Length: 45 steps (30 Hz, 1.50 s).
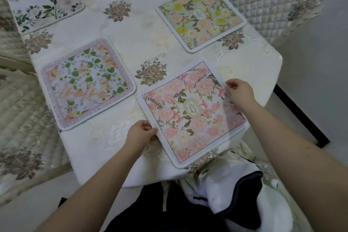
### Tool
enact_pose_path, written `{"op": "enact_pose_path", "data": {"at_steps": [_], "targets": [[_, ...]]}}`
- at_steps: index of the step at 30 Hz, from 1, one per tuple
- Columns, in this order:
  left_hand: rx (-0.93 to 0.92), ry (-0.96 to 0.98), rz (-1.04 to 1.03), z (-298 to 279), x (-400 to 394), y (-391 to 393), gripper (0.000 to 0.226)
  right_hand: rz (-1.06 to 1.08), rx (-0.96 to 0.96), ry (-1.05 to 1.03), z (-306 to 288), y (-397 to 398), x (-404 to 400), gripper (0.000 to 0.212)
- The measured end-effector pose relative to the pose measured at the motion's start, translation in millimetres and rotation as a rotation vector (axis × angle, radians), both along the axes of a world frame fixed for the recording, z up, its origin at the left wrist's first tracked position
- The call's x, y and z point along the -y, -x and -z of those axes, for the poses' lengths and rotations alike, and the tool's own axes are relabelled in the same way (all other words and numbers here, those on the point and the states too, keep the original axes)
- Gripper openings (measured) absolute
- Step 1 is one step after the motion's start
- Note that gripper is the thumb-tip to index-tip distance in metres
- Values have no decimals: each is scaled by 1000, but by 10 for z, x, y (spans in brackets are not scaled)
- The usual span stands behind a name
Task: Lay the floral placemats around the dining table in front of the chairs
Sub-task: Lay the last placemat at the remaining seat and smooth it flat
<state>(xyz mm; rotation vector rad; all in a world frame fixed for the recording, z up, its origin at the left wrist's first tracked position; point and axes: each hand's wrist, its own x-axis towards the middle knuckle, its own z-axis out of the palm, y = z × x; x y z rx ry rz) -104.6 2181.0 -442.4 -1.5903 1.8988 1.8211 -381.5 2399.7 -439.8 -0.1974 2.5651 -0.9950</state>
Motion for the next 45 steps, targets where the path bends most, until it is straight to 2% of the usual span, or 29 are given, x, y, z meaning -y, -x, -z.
{"op": "enact_pose_path", "data": {"at_steps": [14, 34, 39, 42, 45], "targets": [[66, 162, 54, 6, 27, -64, 18, -46, -84, -33, 105, -74, -14, 25], [117, 256, 115, 44, 76, -103, 18, -43, -94, -23, 75, -106, 93, 25], [149, 392, 110, 52, 72, -125, 32, -31, -120, -2, 82, -164, 70, 28], [55, 501, 129, 18, 28, -52, 27, -46, -196, 5, 85, -264, 120, 29], [-37, 703, 218, -33, -50, 100, 22, -126, -272, 12, 78, -447, 265, 29]]}}
